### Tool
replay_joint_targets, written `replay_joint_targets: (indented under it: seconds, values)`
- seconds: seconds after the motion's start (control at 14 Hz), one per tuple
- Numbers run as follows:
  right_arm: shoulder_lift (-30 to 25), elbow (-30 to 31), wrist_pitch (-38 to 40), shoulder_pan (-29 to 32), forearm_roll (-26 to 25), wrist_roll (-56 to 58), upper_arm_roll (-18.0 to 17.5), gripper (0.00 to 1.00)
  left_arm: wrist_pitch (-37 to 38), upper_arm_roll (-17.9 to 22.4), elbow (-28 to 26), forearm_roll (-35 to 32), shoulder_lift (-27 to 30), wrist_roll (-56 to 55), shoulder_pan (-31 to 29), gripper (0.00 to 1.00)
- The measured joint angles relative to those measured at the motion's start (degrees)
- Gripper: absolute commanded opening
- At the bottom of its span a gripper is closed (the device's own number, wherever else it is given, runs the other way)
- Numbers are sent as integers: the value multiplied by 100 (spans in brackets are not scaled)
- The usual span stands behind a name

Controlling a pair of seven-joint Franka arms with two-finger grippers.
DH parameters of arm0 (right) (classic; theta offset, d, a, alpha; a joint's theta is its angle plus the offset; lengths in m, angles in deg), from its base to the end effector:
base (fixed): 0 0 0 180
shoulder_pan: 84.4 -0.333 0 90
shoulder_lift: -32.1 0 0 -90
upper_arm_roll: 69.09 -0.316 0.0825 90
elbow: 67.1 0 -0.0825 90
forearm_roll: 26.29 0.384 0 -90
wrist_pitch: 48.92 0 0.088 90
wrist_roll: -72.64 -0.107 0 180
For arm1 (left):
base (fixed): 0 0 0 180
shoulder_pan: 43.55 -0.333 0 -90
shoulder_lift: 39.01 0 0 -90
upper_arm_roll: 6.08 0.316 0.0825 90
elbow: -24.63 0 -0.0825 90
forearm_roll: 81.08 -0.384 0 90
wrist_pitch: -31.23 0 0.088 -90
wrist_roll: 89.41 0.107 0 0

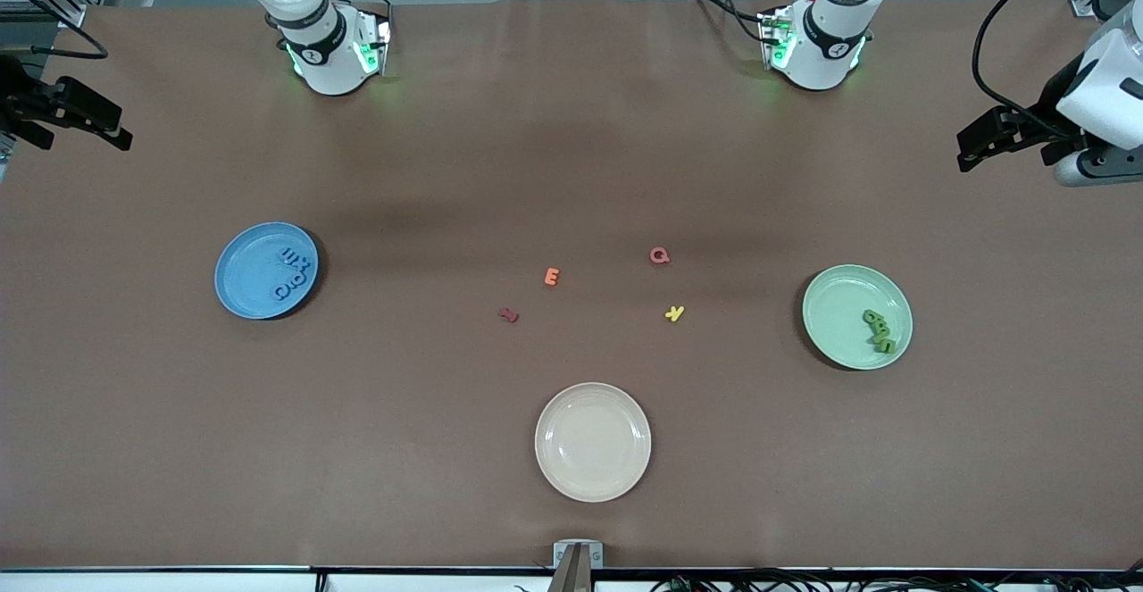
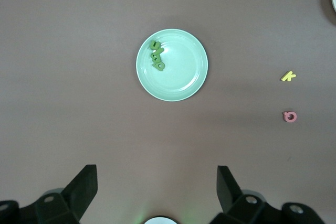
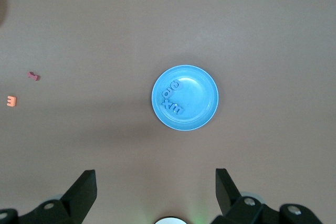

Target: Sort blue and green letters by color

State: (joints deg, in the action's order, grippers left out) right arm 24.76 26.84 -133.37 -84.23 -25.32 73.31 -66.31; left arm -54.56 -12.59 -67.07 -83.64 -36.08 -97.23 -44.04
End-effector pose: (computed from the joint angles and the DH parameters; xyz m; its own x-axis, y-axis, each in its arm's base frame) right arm 0.5032 -0.0258 0.6518 0.9986 -0.0375 -0.0374 -0.0384 -0.9990 -0.0235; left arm 0.5282 -0.0523 0.6321 0.9984 0.0351 -0.0449 0.0325 -0.9978 -0.0571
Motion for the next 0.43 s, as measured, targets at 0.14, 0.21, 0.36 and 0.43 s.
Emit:
replay_joint_targets:
  seconds: [0.14, 0.21, 0.36, 0.43]
  values:
    - [0, 0, 0, 0, 1, 0, 0, 100, 0, -23, 6, 0, 7, 3, 1, 100]
    - [0, 0, 0, 0, 1, 0, 0, 100, -3, -46, 16, 0, 8, 3, 1, 100]
    - [0, 0, 1, 0, 1, 0, 0, 100, -33, -76, 84, 0, 8, 3, 2, 100]
    - [0, 1, 3, 0, 1, 0, 0, 100, -37, -79, 143, 0, 8, 3, 2, 100]
